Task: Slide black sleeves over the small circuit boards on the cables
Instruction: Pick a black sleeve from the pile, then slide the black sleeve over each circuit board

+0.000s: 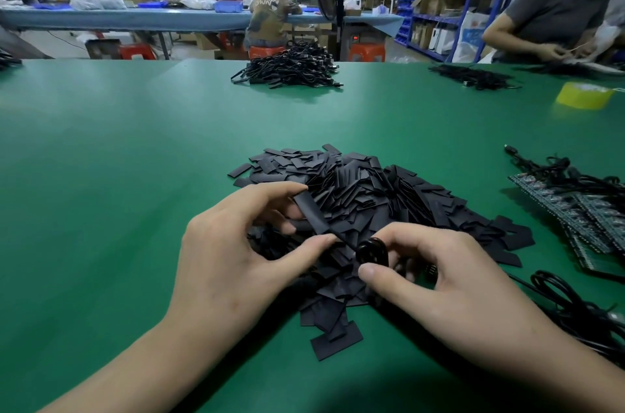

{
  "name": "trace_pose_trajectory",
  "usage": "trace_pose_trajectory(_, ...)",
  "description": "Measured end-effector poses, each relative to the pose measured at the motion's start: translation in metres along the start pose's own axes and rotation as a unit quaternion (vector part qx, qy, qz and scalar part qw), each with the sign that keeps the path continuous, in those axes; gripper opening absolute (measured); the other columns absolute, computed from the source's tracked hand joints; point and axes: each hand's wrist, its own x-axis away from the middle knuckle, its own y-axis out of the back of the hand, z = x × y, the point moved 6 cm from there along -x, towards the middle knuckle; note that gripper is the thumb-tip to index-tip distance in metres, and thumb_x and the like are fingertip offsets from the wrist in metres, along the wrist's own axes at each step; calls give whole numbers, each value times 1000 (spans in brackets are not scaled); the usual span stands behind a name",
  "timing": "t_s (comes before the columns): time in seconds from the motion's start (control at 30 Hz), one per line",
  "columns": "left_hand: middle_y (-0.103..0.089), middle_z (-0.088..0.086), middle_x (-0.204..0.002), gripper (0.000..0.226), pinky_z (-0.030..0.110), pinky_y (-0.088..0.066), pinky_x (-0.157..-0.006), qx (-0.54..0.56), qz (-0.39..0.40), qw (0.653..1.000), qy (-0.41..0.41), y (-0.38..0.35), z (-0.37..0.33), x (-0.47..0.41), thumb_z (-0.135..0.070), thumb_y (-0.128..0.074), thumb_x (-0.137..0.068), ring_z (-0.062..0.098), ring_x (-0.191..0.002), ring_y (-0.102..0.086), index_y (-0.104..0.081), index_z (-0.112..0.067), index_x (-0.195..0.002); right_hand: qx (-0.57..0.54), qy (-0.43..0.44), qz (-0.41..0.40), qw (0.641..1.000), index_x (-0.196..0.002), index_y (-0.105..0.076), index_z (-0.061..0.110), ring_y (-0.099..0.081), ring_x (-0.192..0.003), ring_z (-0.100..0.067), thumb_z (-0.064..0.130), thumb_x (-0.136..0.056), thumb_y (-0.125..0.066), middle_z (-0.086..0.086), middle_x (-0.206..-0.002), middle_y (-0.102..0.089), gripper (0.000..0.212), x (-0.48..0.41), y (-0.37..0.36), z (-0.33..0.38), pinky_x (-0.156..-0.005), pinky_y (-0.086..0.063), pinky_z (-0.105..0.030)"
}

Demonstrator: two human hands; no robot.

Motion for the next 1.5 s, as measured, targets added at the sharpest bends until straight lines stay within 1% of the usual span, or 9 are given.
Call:
trace_pose_trajectory(0.07,-69,-21,-90,55,14,-50,-82,-1,11,1000,2,-3,2,1,-57,-80,-68,2,-83,-68,-70,-32,-116,-22,-10,10,1000,-81,-68,20,-62,-65,-19,37,-87,-66,1,-71,-70,18,-1,1,3,-63,-48,-29)
trace_pose_trajectory(0.23,-65,-22,-113,72,21,-48,-94,-39,58,998,-9,-10,7,2,-65,-69,-74,3,-104,-63,-58,-32,-137,14,-41,-41,998,-81,-70,22,-69,-57,-10,39,-85,-64,-2,-66,-73,18,-21,51,8,-55,-48,-19)
trace_pose_trajectory(0.47,-60,-20,-114,42,39,-47,-90,-141,141,977,-81,-25,4,7,-60,-59,-89,9,-108,-56,-68,-36,-122,332,-105,-81,934,-92,-73,23,-69,-81,-29,36,-90,-66,-5,-80,-73,15,-136,113,-54,-76,-57,-39)
trace_pose_trajectory(0.63,-58,-22,-105,31,33,-43,-83,-152,184,966,-103,-32,2,10,-59,-55,-92,7,-100,-54,-74,-41,-108,380,-140,-65,912,-98,-75,13,-63,-82,-32,31,-91,-65,-11,-88,-70,22,-202,99,-103,-58,-44,-30)
trace_pose_trajectory(0.77,-58,-23,-101,34,31,-44,-81,-146,202,964,-96,-34,3,11,-61,-54,-91,7,-97,-55,-76,-40,-106,379,-131,-37,916,-102,-75,9,-65,-97,-34,41,-90,-69,-13,-105,-73,34,-225,84,-124,-77,-56,-38)
trace_pose_trajectory(0.93,-58,-23,-100,35,33,-45,-80,-141,206,964,-91,-35,4,11,-60,-52,-92,7,-96,-56,-76,-40,-108,385,-82,-14,919,-124,-70,16,-58,-118,-32,49,-93,-68,-13,-127,-64,46,-210,82,-118,-94,-50,-40)
trace_pose_trajectory(1.1,-59,-23,-99,34,33,-45,-80,-140,199,966,-89,-34,3,11,-59,-53,-93,7,-95,-56,-76,-40,-107,425,16,31,904,-97,-73,30,-62,-98,-19,51,-89,-64,6,-97,-63,25,-130,86,-63,-86,-53,-39)
trace_pose_trajectory(1.3,-61,-24,-100,31,37,-48,-80,-131,185,969,-102,-34,-2,10,-57,-55,-93,7,-93,-57,-76,-39,-106,416,-33,125,900,-83,-64,40,-59,-81,5,88,-70,-39,23,-81,-63,56,-34,78,-36,-77,-54,-32)
trace_pose_trajectory(1.5,-63,-20,-100,31,36,-46,-78,-149,178,963,-138,-32,-12,12,-54,-55,-94,12,-93,-59,-77,-36,-105,364,-41,100,925,-75,-54,32,-54,-72,0,60,-80,-72,17,-73,-60,33,-15,67,-37,-67,-47,-22)
